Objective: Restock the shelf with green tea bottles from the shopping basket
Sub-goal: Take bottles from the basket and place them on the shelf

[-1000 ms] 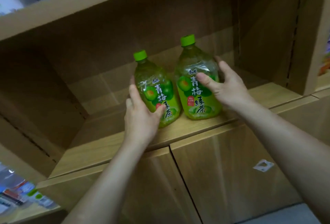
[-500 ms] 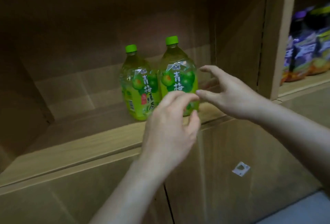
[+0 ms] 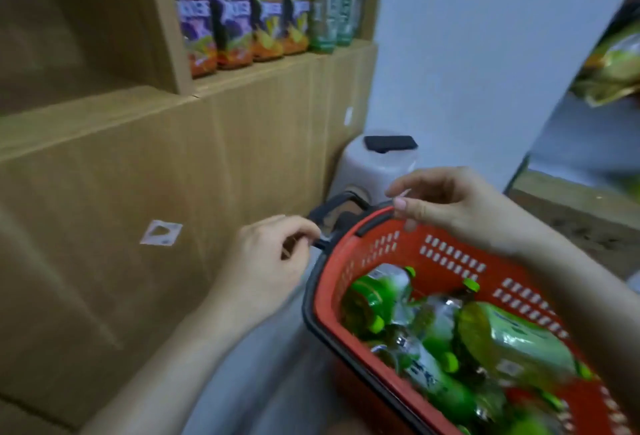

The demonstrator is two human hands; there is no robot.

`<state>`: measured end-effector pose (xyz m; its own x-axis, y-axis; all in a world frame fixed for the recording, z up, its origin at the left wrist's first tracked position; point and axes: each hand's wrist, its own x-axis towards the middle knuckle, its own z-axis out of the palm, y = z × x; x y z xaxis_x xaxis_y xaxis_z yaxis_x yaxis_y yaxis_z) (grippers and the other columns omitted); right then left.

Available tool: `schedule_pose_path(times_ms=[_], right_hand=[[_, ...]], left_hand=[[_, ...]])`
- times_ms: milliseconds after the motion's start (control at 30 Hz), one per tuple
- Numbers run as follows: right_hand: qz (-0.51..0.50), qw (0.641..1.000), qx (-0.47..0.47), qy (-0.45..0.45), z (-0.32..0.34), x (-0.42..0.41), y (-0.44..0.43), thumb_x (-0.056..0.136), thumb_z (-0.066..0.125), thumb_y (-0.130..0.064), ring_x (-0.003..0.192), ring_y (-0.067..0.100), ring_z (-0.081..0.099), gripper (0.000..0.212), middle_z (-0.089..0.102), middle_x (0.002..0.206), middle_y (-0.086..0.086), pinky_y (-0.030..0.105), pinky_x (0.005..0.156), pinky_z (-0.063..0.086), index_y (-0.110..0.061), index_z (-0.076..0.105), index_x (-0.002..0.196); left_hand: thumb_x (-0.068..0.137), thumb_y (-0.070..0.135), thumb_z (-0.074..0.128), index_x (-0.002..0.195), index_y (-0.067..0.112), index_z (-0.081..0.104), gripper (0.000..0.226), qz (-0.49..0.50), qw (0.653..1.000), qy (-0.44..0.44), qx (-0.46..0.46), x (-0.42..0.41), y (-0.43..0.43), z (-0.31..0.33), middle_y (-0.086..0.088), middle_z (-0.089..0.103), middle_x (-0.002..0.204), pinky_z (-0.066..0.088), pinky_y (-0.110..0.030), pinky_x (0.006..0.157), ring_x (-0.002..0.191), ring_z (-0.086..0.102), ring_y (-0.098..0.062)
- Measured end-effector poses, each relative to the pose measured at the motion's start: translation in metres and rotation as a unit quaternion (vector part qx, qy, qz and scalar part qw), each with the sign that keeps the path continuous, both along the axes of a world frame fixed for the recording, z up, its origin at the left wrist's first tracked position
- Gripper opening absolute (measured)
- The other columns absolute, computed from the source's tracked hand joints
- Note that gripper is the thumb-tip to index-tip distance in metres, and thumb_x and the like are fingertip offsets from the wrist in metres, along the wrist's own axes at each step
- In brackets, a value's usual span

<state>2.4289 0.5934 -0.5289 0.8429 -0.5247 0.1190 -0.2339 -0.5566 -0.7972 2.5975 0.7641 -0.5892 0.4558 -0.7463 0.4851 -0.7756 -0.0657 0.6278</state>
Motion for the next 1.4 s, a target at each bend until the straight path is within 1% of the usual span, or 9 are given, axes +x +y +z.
schedule_pose_path(times_ms=[200, 367, 567, 700, 833, 1100, 1167, 1267, 1400], right_hand=[[-0.136, 0.988, -0.016, 0.073, -0.110, -0.088, -0.059, 0.075, 0.075, -0.041, 0.085, 0.015, 0.064, 0.040, 0.071, 0.095, 0.004, 0.034, 0.084, 0.051, -0.021, 0.067, 0.108], [-0.076, 0.936, -0.075, 0.336, -0.173, -0.136, -0.092, 0.061, 0.075, -0.066, 0.142, 0.029, 0.029, 0.110, 0.028, 0.155, 0.008, 0.047, 0.115, 0.029, -0.033, 0.019, 0.150], [-0.029, 0.908, -0.096, 0.408, -0.211, -0.160, -0.110, 0.050, 0.077, -0.070, 0.144, 0.031, 0.022, 0.126, 0.021, 0.158, 0.006, 0.060, 0.113, 0.024, -0.051, -0.004, 0.145], [-0.086, 0.930, -0.095, 0.344, -0.202, -0.161, -0.100, 0.053, 0.078, -0.067, 0.141, 0.031, 0.026, 0.127, 0.028, 0.155, 0.009, 0.055, 0.114, 0.026, -0.042, -0.001, 0.149], [-0.112, 0.973, -0.085, 0.185, -0.169, -0.141, -0.078, 0.052, 0.083, -0.059, 0.142, 0.023, 0.026, 0.131, 0.026, 0.154, 0.003, 0.048, 0.116, 0.027, -0.035, 0.000, 0.151], [-0.044, 0.999, 0.006, 0.015, -0.154, -0.115, -0.061, 0.055, 0.073, -0.071, 0.140, 0.008, 0.025, 0.117, 0.023, 0.153, -0.009, 0.035, 0.114, 0.024, -0.043, 0.010, 0.149], [-0.137, 0.981, 0.133, -0.017, -0.158, -0.115, -0.070, 0.063, 0.062, -0.077, 0.139, 0.014, 0.031, 0.105, 0.026, 0.156, -0.004, 0.038, 0.110, 0.031, -0.041, 0.016, 0.150], [-0.176, 0.869, 0.445, -0.126, -0.158, -0.095, -0.060, 0.063, 0.062, -0.067, 0.110, 0.027, 0.063, 0.095, 0.051, 0.141, 0.005, 0.052, 0.082, 0.054, -0.038, 0.025, 0.146], [-0.191, 0.833, 0.437, -0.280, -0.134, -0.063, -0.049, 0.068, 0.072, -0.043, 0.085, 0.024, 0.072, 0.078, 0.064, 0.114, 0.010, 0.045, 0.072, 0.059, -0.032, 0.038, 0.137]], left_hand=[[0.081, 0.011, 0.064, 0.089, 0.019, 0.074, 0.015, -0.082, 0.991, -0.026, 0.106, -0.070, -0.067, -0.048, 0.008, 0.067, 0.085, 0.039, -0.012, 0.072, 0.071, 0.053, -0.002], [0.083, 0.015, 0.064, 0.090, 0.023, 0.073, 0.014, -0.103, 0.981, -0.023, 0.164, -0.100, -0.109, -0.071, 0.008, 0.067, 0.089, 0.042, -0.019, 0.077, 0.077, 0.058, -0.008], [0.086, 0.018, 0.060, 0.097, 0.029, 0.069, 0.018, -0.154, 0.946, 0.015, 0.286, -0.134, -0.146, -0.097, 0.010, 0.069, 0.104, 0.049, -0.026, 0.084, 0.086, 0.063, -0.009], [0.088, 0.043, 0.059, 0.129, 0.022, 0.054, 0.046, -0.153, 0.914, 0.113, 0.359, -0.153, -0.157, -0.112, 0.004, 0.057, 0.132, 0.045, -0.034, 0.099, 0.116, 0.055, -0.013], [0.064, 0.067, 0.067, 0.142, 0.031, 0.031, 0.093, -0.145, 0.810, 0.462, 0.330, -0.174, -0.158, -0.096, -0.001, 0.059, 0.129, 0.054, -0.046, 0.088, 0.107, 0.064, -0.025], [0.055, 0.033, 0.088, 0.122, 0.043, 0.048, 0.079, -0.081, 0.883, 0.455, 0.081, -0.136, -0.125, -0.083, 0.001, 0.064, 0.118, 0.057, -0.046, 0.077, 0.099, 0.068, -0.027], [0.056, 0.019, 0.085, 0.118, 0.038, 0.051, 0.073, -0.087, 0.855, 0.511, 0.019, -0.125, -0.111, -0.080, 0.001, 0.069, 0.110, 0.058, -0.046, 0.069, 0.093, 0.070, -0.027], [0.047, 0.016, 0.080, 0.117, 0.035, 0.050, 0.079, -0.128, 0.821, 0.555, -0.042, -0.118, -0.095, -0.074, 0.007, 0.071, 0.100, 0.057, -0.051, 0.074, 0.092, 0.070, -0.023], [0.045, 0.021, 0.085, 0.110, 0.032, 0.049, 0.076, -0.142, 0.854, 0.500, -0.011, -0.098, -0.082, -0.061, 0.004, 0.065, 0.108, 0.054, -0.047, 0.078, 0.101, 0.064, -0.026]])
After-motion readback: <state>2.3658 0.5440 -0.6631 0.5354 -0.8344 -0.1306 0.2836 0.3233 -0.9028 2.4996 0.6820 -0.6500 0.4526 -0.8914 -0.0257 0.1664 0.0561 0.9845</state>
